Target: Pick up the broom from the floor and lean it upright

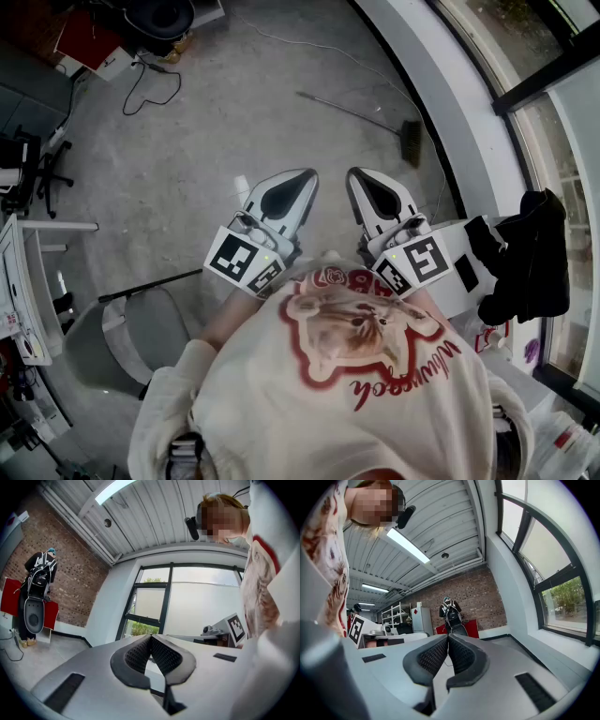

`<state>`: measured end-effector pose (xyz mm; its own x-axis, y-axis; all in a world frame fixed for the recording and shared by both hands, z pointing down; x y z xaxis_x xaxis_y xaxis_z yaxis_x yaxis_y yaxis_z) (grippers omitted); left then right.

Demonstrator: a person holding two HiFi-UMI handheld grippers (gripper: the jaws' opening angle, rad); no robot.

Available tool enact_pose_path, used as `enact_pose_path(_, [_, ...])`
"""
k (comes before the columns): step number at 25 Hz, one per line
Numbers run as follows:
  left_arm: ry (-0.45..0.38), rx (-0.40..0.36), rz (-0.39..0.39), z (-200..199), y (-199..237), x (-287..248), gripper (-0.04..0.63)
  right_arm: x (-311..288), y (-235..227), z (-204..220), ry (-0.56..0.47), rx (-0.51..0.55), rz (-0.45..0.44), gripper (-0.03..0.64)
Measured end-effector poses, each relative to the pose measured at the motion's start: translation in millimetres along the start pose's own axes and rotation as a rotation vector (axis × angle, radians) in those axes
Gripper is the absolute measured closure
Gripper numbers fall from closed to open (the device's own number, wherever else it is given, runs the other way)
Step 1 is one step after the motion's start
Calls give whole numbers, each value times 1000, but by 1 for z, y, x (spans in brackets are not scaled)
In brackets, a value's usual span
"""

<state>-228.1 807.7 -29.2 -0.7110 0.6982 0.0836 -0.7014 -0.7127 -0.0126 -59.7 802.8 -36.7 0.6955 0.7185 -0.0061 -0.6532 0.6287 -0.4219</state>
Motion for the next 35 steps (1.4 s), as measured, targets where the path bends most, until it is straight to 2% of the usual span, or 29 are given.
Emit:
enact_pose_path(10, [-10,-10,-18,4,-10,-45,577,7,-40,-18,15,16,-11,592])
enact_pose_path(16, [-12,-23,-73,8,-9,-69,577,6,-69,-27,34,21,-35,592])
enact_pose_path(22, [19,-6,-97,17,8,-83,577,-12,-94,-31,27,-31,-35,592])
enact_pose_path(29, [4,-3,-75,38,73,-132,577,-65,-144,-40,3,-17,24,592])
enact_pose_path(35, [-10,-34,-26,47,174,-205,577,-163,-206,-67,-30,11,71,592])
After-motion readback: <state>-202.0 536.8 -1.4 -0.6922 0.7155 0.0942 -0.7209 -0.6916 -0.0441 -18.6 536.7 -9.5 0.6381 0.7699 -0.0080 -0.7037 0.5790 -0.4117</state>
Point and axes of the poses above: the fingertips, and each gripper's own axes: x backward along the fingers, y to its left, z out of its underside, the point moved 8 cm from there along x, backward along the fingers, and after that the axes turned 15 degrees about -x, right-handed, at the moved point
